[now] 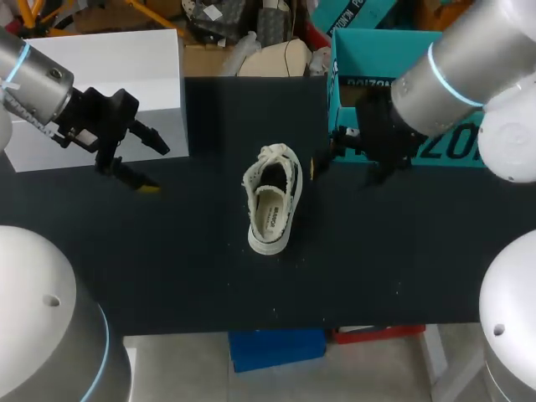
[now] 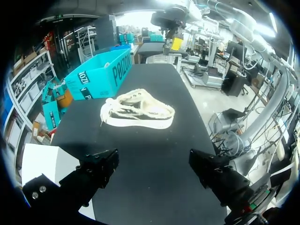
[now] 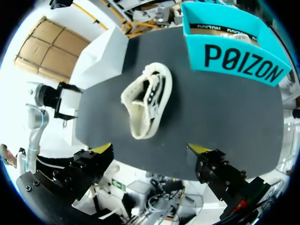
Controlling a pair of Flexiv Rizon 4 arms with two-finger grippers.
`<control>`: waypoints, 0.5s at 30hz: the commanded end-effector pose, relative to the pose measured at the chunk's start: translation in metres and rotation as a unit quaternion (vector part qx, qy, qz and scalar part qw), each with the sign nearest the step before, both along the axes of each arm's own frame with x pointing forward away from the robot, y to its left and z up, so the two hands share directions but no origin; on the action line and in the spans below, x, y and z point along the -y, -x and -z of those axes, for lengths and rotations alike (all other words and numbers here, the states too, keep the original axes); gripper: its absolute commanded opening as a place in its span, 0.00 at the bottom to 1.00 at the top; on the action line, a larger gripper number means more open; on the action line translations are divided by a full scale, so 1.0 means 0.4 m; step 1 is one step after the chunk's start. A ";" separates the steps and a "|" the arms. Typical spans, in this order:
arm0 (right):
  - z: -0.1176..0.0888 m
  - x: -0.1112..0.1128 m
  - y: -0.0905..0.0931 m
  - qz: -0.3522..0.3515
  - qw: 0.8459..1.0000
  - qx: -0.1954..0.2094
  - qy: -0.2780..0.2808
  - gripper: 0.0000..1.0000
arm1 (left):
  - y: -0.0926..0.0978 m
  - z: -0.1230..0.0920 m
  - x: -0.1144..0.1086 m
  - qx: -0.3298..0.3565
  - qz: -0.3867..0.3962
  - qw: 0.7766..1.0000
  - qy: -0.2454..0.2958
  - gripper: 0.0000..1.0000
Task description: Take the shoe out of the shoebox, open the shoe tongue, remove and reinsert the insole, then place the shoe into the shoebox
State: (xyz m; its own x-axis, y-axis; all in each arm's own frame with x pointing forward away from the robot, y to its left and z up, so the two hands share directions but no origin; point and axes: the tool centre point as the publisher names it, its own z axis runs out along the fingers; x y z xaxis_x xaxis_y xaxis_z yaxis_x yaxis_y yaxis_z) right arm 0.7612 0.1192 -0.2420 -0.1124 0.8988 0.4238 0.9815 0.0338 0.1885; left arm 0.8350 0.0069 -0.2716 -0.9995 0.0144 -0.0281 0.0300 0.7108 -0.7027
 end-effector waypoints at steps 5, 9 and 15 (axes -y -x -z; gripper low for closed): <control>0.062 -0.085 -0.067 0.018 0.990 0.017 0.139 1.00 | 0.002 0.000 0.000 0.001 -0.001 1.000 -0.001 1.00; 0.062 -0.085 -0.067 0.018 0.990 0.017 0.139 1.00 | 0.002 0.000 0.000 0.001 -0.001 1.000 -0.001 1.00; 0.062 -0.085 -0.067 0.018 0.990 0.017 0.139 1.00 | 0.002 0.000 0.000 0.001 -0.001 1.000 -0.001 1.00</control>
State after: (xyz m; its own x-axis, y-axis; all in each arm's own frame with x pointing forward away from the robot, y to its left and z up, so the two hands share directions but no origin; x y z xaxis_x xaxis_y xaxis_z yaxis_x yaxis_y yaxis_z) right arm 0.7875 0.1495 -0.2678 -0.1051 0.9671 0.2318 0.9762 0.0559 0.2095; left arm 0.8350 0.0069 -0.2717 -0.9995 0.0143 -0.0281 0.0299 0.7108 -0.7027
